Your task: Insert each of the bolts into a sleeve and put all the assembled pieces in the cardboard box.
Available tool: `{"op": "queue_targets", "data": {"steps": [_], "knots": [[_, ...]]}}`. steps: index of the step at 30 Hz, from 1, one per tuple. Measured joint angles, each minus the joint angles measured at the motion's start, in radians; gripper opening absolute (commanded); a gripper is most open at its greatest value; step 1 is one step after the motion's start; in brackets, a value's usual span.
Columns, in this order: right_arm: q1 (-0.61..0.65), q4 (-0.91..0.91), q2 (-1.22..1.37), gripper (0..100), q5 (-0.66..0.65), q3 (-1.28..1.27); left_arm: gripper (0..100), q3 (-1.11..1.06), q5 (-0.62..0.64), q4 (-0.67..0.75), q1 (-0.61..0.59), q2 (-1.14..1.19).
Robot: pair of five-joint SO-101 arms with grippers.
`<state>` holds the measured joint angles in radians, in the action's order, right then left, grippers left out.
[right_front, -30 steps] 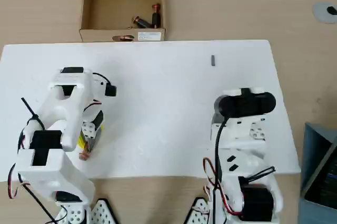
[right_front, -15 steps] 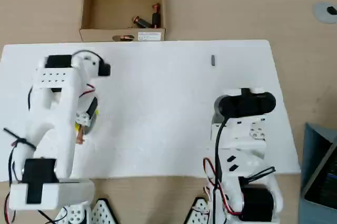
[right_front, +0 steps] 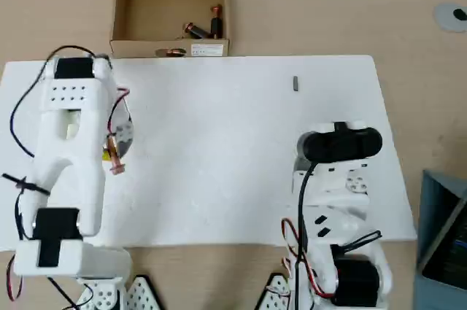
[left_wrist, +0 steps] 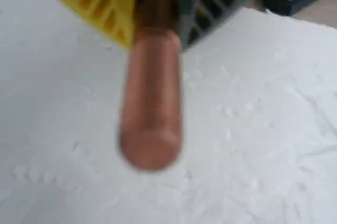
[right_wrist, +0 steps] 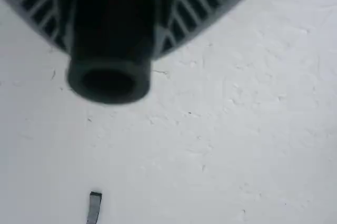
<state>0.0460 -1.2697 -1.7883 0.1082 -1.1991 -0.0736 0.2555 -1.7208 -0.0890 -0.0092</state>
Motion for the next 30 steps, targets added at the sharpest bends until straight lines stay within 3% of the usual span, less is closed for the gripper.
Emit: {"op": "queue_targets", "data": {"steps": [8,16,22,30], "knots": [[0.000,0.000,0.000,0.9,0.000,0.000,1,0.172,0.301,0.000,0.000,0.129],[0.000,0.000,0.000,0.9,0.000,0.000,1,0.232,0.706,0.002,-0.005,0.288],[0.000,0.000,0.000,0.9,0.000,0.000,1,0.358,0.799,0.049,-0.075,0.385],[0.000,0.000,0.000,0.9,0.000,0.000,1,0.462,0.816,0.164,-0.107,0.453]]}}
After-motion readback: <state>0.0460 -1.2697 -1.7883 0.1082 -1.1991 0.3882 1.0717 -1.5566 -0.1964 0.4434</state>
